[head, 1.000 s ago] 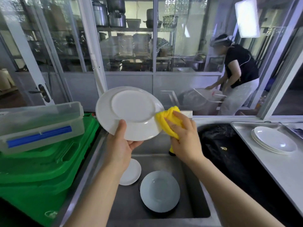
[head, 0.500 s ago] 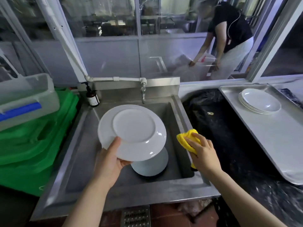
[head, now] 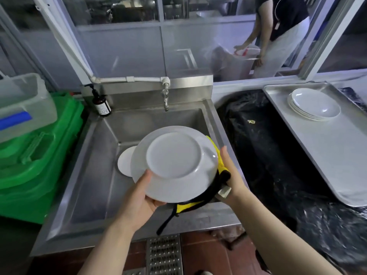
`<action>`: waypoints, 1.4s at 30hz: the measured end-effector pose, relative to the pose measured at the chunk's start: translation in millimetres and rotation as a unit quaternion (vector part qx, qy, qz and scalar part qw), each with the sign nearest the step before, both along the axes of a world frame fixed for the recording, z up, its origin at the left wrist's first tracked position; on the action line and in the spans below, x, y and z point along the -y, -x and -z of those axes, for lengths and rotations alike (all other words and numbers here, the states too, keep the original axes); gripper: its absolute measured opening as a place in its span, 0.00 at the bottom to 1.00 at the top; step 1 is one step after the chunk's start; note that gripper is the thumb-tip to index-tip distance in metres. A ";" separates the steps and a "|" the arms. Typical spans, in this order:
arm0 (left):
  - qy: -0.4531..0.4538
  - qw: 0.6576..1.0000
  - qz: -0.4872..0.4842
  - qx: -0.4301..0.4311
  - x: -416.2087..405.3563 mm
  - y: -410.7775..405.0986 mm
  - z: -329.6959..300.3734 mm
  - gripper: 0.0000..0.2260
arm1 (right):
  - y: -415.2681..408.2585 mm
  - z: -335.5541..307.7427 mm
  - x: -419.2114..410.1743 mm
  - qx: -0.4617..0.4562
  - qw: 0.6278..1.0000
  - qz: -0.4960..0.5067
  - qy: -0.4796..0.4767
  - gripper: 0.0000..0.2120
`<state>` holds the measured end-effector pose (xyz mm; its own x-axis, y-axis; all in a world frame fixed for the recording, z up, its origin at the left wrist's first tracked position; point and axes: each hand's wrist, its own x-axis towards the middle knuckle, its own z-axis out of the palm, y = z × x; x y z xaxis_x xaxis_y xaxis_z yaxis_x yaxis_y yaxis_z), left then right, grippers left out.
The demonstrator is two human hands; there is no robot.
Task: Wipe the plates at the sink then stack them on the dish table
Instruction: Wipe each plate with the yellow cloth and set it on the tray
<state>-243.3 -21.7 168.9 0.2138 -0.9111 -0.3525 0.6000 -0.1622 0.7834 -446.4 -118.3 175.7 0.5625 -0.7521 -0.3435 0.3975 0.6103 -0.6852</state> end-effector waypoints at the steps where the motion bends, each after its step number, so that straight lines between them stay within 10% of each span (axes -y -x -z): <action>1: -0.001 1.000 0.001 -0.009 0.4 -0.6 0.0 0.10 | -2.6 -8.7 0.8 -0.010 1.000 -0.008 0.001 0.27; 11: -0.060 0.997 -0.036 0.040 9.3 -24.4 -8.4 0.23 | -33.6 -55.7 7.3 -0.108 0.950 0.059 0.288 0.20; 17: -0.024 1.000 -0.014 0.003 18.0 -36.6 -42.5 0.32 | -59.0 -63.0 -15.2 -0.398 0.595 0.012 0.698 0.20; 23: -0.038 0.998 -0.029 -0.032 17.2 -37.7 -49.6 0.18 | -73.9 -55.1 -29.4 -0.389 0.446 -0.081 0.802 0.21; 28: -0.002 0.997 -0.079 -0.018 10.0 -37.7 -44.2 0.13 | -61.4 -52.6 -12.6 -0.395 0.458 -0.185 0.775 0.25; 42: 0.065 0.996 0.013 0.053 -2.2 -15.1 -47.7 0.13 | -91.9 -63.0 8.3 -0.487 0.584 0.024 0.649 0.21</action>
<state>-228.1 -19.5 216.6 0.2196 -0.9531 -0.2082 0.5094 -0.0700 0.8577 -354.5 -126.5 238.7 0.5427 -0.7414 0.3947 -0.5706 -0.6703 -0.4745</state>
